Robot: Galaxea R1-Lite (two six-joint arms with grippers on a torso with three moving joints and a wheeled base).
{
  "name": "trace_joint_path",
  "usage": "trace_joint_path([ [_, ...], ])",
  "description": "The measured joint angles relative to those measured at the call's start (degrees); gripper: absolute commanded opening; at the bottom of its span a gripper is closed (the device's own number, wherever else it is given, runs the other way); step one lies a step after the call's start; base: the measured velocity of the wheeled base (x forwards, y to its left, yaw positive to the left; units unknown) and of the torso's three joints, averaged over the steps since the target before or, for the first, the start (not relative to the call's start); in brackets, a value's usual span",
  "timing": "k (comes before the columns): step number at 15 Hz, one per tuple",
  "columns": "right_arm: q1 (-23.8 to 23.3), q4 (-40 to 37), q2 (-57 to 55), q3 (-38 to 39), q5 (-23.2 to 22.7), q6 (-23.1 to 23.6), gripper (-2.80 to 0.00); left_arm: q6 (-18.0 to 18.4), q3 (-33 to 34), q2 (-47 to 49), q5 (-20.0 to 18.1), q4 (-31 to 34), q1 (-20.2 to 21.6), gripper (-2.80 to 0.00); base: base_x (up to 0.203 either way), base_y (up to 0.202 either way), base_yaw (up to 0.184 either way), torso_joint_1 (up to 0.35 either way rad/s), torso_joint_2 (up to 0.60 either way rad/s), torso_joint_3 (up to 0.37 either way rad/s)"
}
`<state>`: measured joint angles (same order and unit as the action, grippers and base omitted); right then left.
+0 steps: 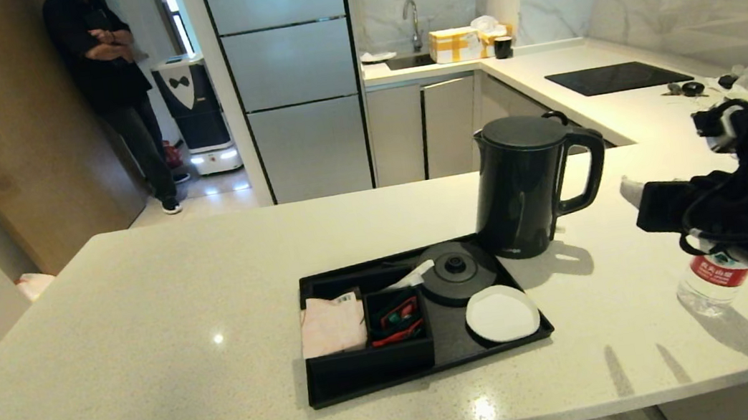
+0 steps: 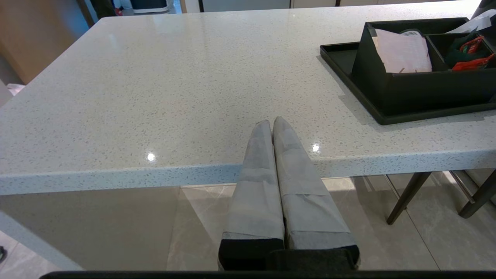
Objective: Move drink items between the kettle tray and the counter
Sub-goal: Return the kettle to its original position
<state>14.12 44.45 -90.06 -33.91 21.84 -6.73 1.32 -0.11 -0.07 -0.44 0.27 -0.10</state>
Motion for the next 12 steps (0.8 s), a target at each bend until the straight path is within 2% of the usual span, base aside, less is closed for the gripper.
trace_joint_path([
  [4,0.3,-14.2,15.6,-0.5,2.4,0.4,-2.8,0.0,0.0,0.0,0.0,0.0,0.0,-2.8,0.0,0.0,0.0,0.0,0.0,0.0],
  [9,-0.1,-40.4,41.2,-5.5,12.4,0.4,-2.8,0.0,0.0,0.0,0.0,0.0,0.0,-2.8,0.0,0.0,0.0,0.0,0.0,0.0],
  [10,-1.2,-46.0,46.3,-5.9,14.5,0.4,-2.8,0.0,0.0,0.0,0.0,0.0,0.0,-2.8,0.0,0.0,0.0,0.0,0.0,0.0],
  [12,-6.1,-53.9,55.2,-4.5,16.3,1.2,-2.8,0.0,0.0,0.0,0.0,0.0,0.0,-2.8,0.0,0.0,0.0,0.0,0.0,0.0],
])
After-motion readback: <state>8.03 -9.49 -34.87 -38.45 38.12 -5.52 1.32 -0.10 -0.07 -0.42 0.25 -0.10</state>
